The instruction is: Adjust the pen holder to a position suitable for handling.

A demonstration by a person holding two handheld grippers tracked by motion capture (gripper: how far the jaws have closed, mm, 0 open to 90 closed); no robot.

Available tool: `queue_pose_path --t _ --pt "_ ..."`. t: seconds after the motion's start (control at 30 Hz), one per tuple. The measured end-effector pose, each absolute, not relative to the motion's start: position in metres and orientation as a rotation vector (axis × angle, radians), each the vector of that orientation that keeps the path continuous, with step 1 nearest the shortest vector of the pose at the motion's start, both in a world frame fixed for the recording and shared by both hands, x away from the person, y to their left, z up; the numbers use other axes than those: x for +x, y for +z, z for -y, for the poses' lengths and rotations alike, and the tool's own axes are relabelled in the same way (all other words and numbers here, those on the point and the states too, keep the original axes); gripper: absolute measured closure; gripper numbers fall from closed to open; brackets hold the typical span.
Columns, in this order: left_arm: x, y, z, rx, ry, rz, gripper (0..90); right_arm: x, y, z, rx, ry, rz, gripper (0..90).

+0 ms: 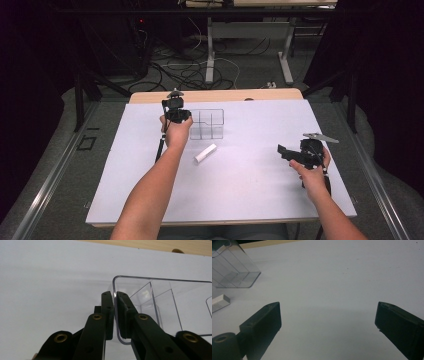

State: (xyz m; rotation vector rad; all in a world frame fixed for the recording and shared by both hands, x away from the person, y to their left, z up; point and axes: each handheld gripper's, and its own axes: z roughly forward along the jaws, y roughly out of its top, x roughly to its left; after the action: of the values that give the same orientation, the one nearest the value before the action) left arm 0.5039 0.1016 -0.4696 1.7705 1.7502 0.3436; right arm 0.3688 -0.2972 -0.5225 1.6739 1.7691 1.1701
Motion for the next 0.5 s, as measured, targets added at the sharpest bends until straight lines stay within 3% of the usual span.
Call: queue_pose_path --t 0.5 --pt "0.498 -0.47 -0.079 1.776 0.253 -1.698 82.6 0.369 -0.524 0.295 1.674 1.167 -1.776 6.4"
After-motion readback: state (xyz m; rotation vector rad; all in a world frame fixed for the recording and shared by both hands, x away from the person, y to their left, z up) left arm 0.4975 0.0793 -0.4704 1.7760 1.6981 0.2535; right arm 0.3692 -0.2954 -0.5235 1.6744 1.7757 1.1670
